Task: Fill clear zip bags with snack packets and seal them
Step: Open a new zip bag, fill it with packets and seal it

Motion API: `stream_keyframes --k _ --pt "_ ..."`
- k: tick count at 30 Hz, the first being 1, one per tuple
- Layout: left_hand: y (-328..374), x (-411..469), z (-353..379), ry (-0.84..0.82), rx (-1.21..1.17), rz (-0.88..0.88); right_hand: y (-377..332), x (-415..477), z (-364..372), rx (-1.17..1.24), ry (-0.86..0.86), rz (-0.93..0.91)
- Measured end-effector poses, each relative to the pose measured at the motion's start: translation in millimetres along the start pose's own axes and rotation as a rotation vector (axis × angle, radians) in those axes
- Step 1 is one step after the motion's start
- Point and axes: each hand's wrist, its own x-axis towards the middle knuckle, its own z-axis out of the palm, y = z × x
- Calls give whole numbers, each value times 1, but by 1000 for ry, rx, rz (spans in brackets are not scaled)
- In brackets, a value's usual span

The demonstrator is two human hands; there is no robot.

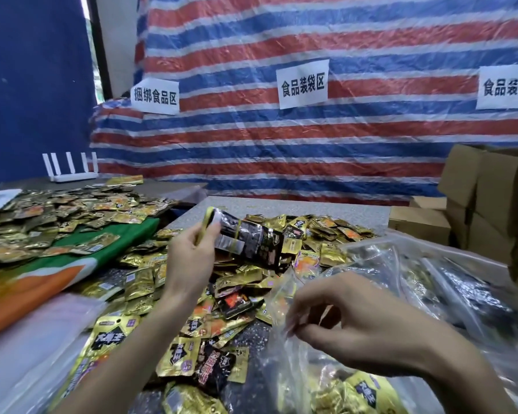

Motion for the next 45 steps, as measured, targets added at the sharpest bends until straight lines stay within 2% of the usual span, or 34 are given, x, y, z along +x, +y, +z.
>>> stream_keyframes --k 5,10,12,15,17,23,32,35,38,42,45 --pt "65 -30 -34 33 -27 128 -4 4 10 21 -9 -56" --pt "80 -50 -28 53 298 297 -9 7 20 38 32 -101" --pt "75 -54 -24 69 435 302 -11 9 24 12 18 -111" --pt "66 -49 -26 94 541 216 -12 12 29 -14 47 -83" --pt "66 -47 -27 83 513 165 -13 12 29 -2 60 -83" --pt "64 -50 -29 31 497 162 -15 10 25 5 8 -117" --pt "42 -55 -12 -273 358 -86 -12 14 35 40 194 -222" --pt "42 -53 -16 -338 313 -66 -8 12 30 5 181 -201" --pt "51 -50 -20 -316 330 -5 -1 8 20 14 232 -172" --pt "62 -43 -20 -278 150 52 3 1 6 42 237 -149" --pt "59 -35 -12 -164 50 140 5 -2 0 32 206 -136"
